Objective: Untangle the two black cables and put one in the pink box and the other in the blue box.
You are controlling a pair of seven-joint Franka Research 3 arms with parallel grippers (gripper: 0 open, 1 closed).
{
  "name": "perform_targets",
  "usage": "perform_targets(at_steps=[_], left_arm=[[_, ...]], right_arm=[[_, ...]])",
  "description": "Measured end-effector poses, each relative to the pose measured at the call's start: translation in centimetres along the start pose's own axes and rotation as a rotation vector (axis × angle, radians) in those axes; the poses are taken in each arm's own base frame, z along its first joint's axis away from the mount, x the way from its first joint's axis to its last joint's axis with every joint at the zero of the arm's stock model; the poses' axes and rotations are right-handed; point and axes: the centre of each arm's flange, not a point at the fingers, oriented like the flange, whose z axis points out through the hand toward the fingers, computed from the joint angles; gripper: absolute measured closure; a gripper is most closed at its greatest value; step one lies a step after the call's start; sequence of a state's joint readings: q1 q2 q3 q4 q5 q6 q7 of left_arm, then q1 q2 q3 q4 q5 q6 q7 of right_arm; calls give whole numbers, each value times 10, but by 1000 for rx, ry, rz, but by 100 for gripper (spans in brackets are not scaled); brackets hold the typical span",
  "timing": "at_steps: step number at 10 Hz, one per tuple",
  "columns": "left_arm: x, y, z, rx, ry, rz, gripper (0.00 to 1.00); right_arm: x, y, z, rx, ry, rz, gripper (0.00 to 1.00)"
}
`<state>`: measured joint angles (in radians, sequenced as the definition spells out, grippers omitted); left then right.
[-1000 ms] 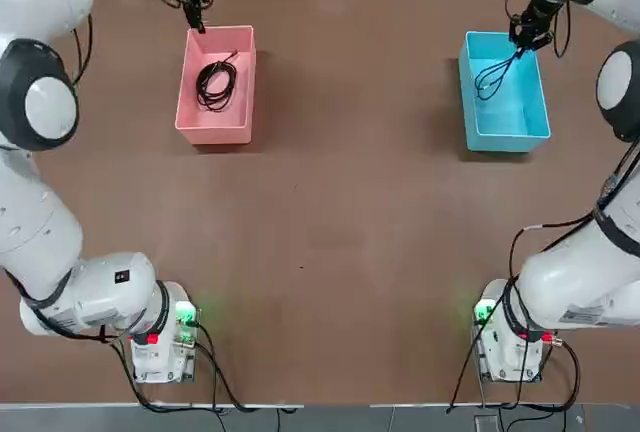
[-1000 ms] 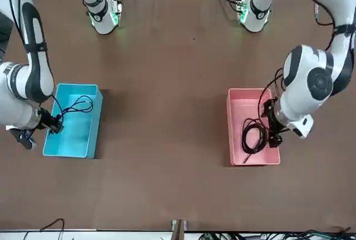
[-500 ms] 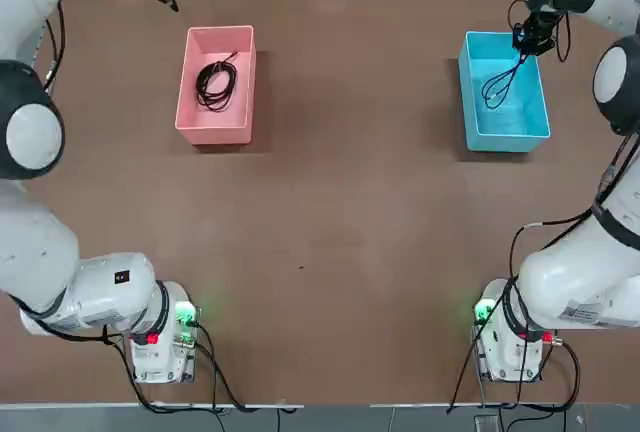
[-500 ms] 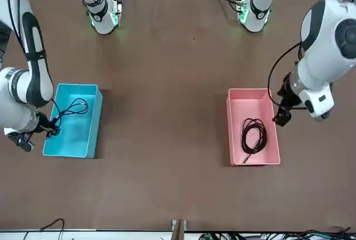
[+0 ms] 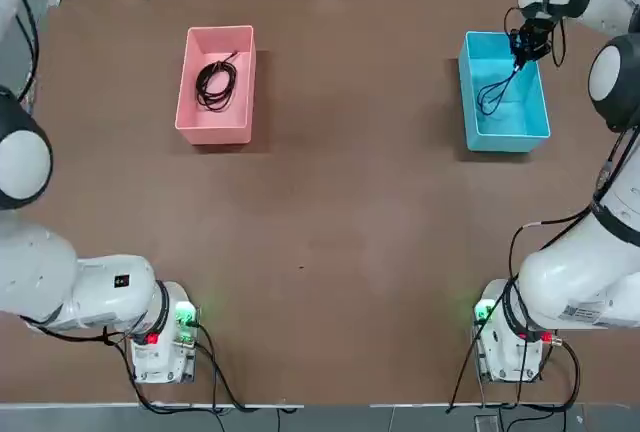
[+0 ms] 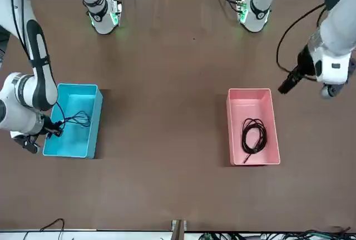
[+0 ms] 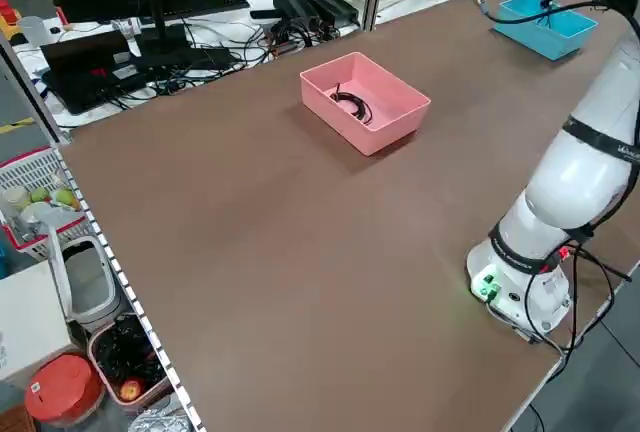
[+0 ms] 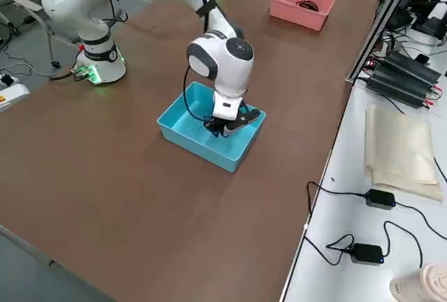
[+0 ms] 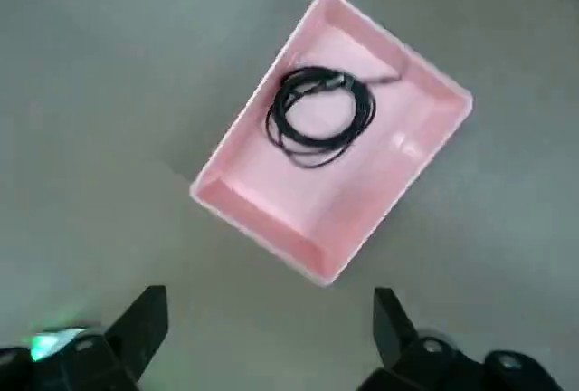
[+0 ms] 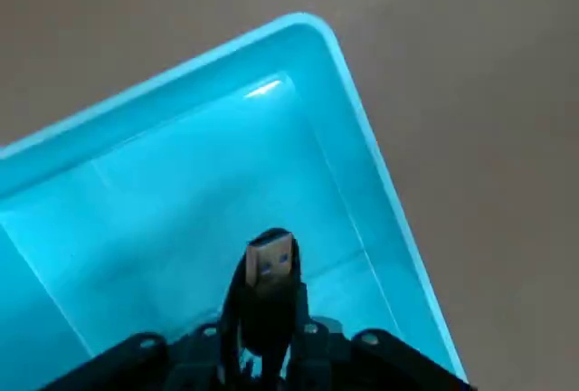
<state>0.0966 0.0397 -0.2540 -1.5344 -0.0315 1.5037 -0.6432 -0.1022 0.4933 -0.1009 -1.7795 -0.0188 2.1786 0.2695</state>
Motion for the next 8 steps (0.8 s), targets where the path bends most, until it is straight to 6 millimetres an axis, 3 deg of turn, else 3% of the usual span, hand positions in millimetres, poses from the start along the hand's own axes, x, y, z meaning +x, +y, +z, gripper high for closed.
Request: perform_targets(at_steps=[2,4,5,6,8], left_arm=[[1,-19,-23,4,-20,286,0],[0,-20,-29,1,-16,389,0],[2,-22,-35,4,1,418,0],[3,-26,-42,7,19,430,0],[6,-26,-46,29,50,441,0]], right_arm=[[-1,-3,-1,1,0,-14,39],[0,-6,-4,3,5,-35,9],[0,-9,-10,6,13,-49,0],[-1,-12,-24,9,22,-73,0],[-12,-23,-82,16,32,-122,0]])
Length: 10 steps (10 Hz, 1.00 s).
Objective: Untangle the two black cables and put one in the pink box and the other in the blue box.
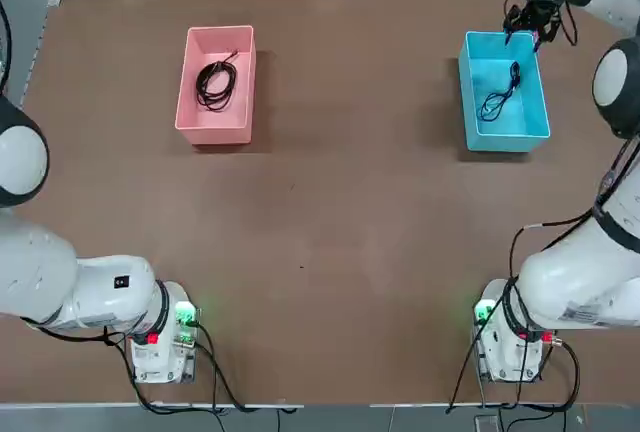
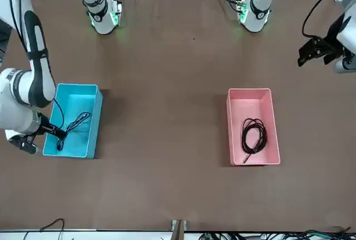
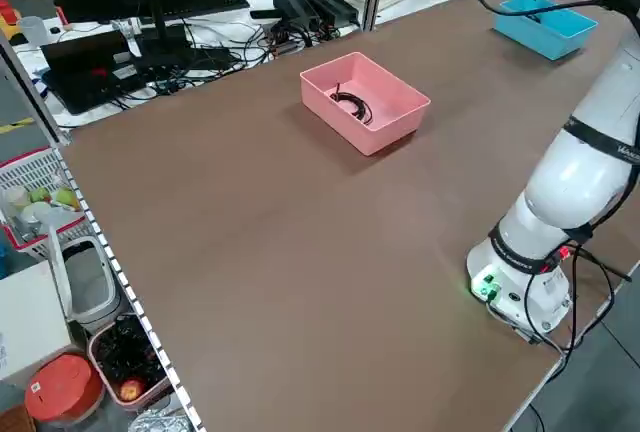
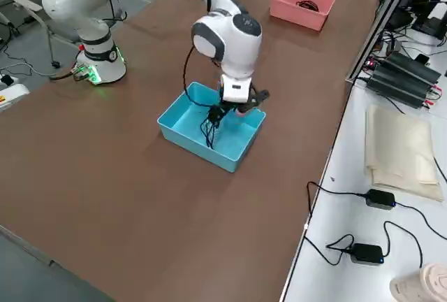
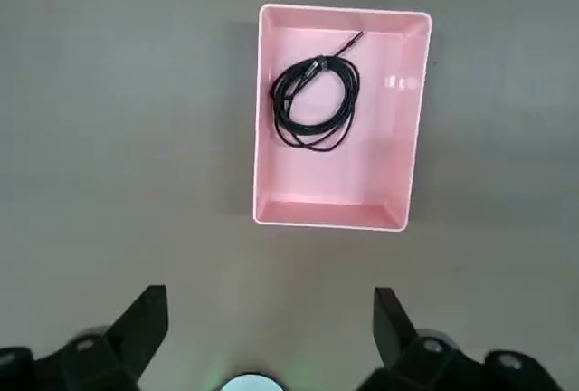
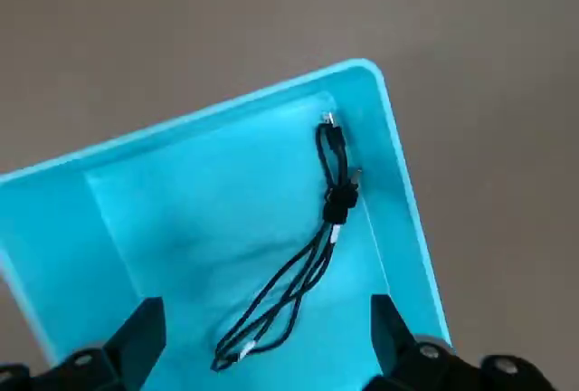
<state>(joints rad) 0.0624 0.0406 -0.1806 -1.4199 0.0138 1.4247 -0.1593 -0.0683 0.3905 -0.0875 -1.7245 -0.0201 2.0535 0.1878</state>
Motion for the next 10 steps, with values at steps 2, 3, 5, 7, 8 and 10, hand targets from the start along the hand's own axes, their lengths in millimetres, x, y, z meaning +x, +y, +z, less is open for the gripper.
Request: perform_targets(at_steps=[2,3,5,7,8,10], left_arm=[[3,-1,3,11,1,-2,0],[6,-4,7,11,-6,-8,0],[12,-7,15,11,-17,-14,0],[13,-8,16,11,-18,-16,0],[13,-8,16,11,-17,-17,0],[13,-8,15,10,-16,-17,0]], right_arm=[[-19,-19,-77,4,-1,-43,0],[-32,-22,-118,5,-8,-69,0],[-60,-24,-193,16,15,-103,0],[-87,-24,-242,32,57,-117,0],[-98,-24,-256,36,65,-124,0],[-111,-22,-267,35,54,-132,0]])
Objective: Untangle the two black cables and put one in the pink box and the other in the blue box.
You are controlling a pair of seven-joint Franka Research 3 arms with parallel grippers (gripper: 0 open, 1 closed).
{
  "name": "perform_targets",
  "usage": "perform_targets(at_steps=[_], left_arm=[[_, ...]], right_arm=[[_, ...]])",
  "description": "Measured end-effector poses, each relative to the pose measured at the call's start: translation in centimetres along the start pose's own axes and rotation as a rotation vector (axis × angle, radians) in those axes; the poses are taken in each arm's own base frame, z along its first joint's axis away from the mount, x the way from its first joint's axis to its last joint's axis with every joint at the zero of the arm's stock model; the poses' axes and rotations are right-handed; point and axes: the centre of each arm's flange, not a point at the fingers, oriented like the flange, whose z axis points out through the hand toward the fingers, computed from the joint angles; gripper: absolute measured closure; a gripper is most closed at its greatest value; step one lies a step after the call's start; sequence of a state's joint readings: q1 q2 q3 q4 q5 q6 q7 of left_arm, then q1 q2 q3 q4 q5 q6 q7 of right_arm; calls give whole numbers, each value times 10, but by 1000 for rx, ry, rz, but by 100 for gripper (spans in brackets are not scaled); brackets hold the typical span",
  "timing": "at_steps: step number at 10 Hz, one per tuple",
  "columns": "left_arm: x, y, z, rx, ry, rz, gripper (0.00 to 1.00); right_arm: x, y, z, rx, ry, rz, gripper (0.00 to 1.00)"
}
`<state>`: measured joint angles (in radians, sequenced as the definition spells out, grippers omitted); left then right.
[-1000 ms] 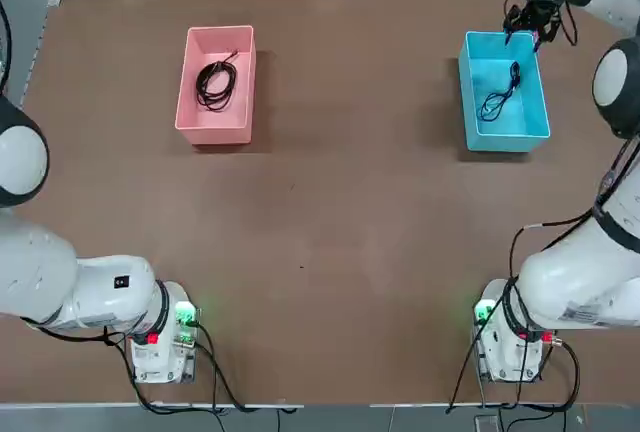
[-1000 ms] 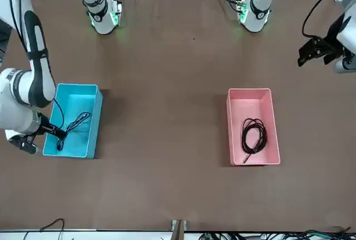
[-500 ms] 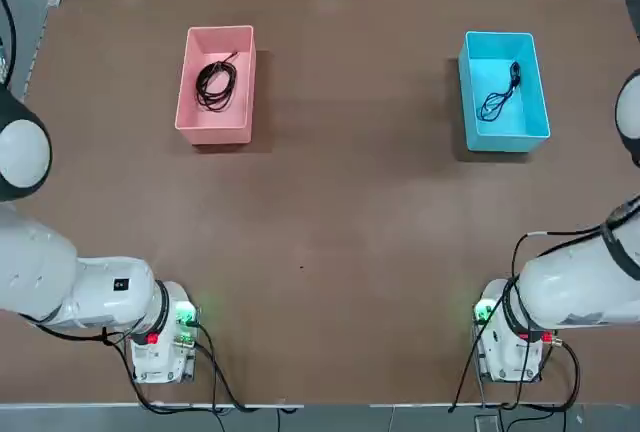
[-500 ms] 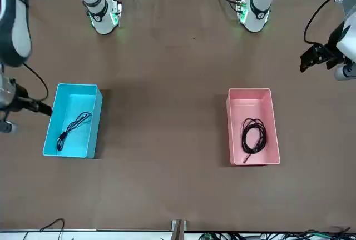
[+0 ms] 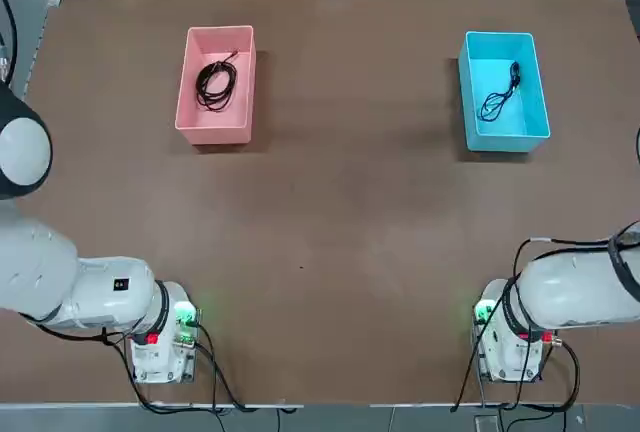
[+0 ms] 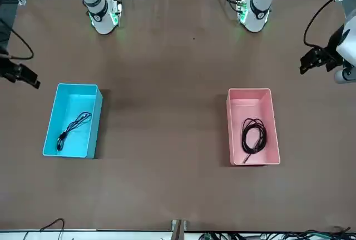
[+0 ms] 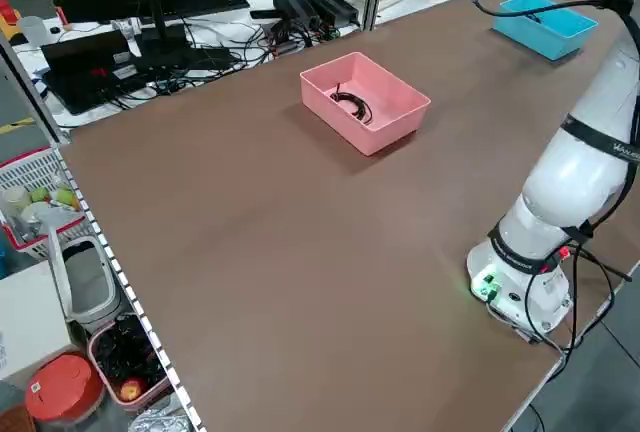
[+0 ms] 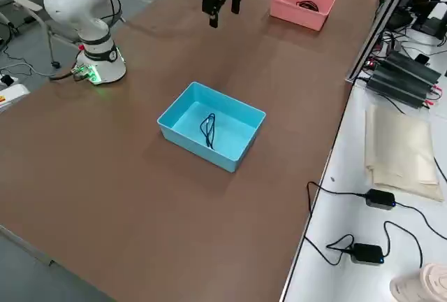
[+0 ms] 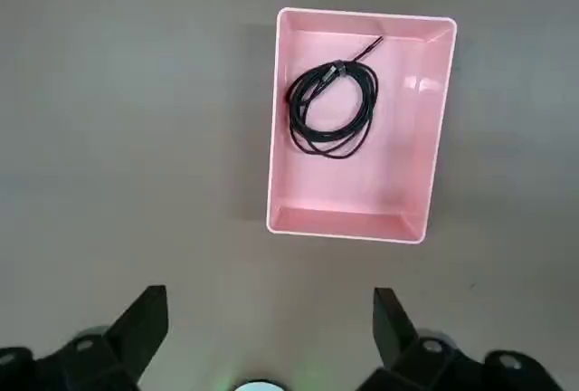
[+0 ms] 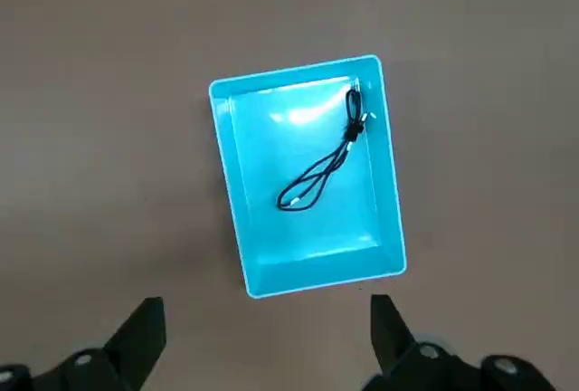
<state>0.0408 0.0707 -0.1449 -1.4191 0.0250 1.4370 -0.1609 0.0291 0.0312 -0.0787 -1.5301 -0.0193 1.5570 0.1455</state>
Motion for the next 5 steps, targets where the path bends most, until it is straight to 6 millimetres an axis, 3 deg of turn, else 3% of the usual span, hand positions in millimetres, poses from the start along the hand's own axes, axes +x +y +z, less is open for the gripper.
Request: perform_targets(at_steps=[5], left_arm=[[0,0,-2,-1,4,-1,0]], right_arm=[[-13,2,-10,0,-22,-8,0]])
